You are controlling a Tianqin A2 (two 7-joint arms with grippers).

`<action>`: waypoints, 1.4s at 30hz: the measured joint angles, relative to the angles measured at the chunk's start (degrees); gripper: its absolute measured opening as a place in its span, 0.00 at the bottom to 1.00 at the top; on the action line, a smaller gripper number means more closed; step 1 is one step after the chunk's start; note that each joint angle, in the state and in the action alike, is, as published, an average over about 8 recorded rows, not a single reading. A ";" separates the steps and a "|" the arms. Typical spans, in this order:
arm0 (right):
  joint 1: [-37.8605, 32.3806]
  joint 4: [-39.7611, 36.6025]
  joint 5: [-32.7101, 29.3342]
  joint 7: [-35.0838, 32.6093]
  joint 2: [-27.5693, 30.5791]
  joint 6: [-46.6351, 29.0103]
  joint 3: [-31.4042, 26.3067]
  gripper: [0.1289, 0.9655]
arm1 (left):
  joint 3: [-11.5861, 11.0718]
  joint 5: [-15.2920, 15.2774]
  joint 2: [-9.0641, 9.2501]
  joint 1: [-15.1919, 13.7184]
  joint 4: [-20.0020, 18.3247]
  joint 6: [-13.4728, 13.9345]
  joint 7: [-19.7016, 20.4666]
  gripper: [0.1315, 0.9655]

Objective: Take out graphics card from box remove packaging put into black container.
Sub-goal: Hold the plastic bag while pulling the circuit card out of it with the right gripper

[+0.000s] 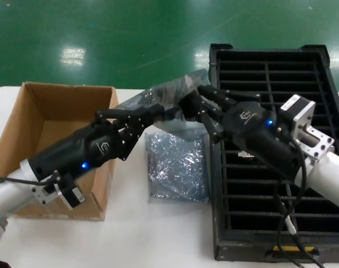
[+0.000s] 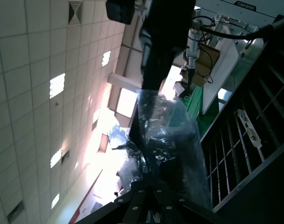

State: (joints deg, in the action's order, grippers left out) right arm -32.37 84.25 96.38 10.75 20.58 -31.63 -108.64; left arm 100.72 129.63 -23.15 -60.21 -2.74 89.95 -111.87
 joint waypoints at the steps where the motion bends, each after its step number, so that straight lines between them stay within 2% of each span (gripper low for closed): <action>1: 0.37 0.95 -0.84 1.12 0.45 0.52 -0.12 0.07 | -0.40 -0.35 0.08 0.06 0.18 0.00 -0.05 0.01; 10: 3.70 8.21 -9.97 11.65 3.33 3.46 -0.36 0.07 | -4.16 -3.42 0.56 0.20 1.28 -0.33 -0.14 0.01; 15: 6.02 12.40 -17.11 17.90 3.45 3.11 1.36 0.07 | -6.10 -4.84 0.69 0.17 1.50 -1.02 -0.16 0.01; 24: 9.83 25.00 -35.60 31.14 0.67 -6.04 8.92 0.07 | -8.95 -6.94 1.09 1.06 1.74 -4.49 0.34 0.01; 28: 8.68 29.66 -43.01 35.92 -0.64 -13.01 10.72 0.07 | -10.51 -7.10 1.52 1.74 1.75 -5.29 3.84 0.01; 33: 4.16 32.53 -49.66 39.80 -0.94 -22.55 10.15 0.07 | -12.79 -6.53 2.28 2.99 1.22 -4.64 11.40 0.01; 38: -2.43 33.40 -53.53 41.91 0.34 -32.57 7.75 0.07 | -14.90 -5.67 3.06 5.40 -1.16 -3.16 19.43 0.01; 42: -7.91 33.62 -54.59 42.65 1.89 -39.44 5.88 0.07 | -16.05 -5.27 3.53 7.70 -3.71 -2.62 23.78 0.01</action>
State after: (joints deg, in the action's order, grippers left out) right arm -40.29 117.87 41.79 53.40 22.48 -71.07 -102.77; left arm 84.68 124.36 -19.63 -52.50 -6.45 87.33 -88.09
